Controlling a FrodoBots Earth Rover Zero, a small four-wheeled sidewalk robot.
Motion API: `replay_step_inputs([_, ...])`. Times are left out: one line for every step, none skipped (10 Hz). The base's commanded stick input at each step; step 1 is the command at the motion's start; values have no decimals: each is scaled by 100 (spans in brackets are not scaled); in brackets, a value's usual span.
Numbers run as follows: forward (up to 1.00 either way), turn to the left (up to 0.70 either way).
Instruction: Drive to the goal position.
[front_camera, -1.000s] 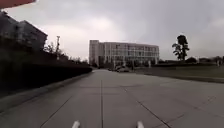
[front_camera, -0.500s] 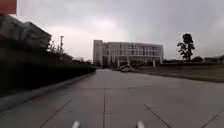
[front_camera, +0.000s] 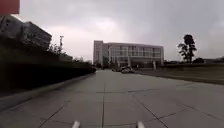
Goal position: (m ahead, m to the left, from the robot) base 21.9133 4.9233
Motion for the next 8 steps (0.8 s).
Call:
replay_step_inputs([60, 0])
replay_step_inputs([60, 0])
replay_step_inputs([60, 0])
replay_step_inputs([60, 0])
replay_step_inputs([60, 10])
replay_step_inputs([60, 15])
replay_step_inputs([60, 15])
replay_step_inputs([60, 15])
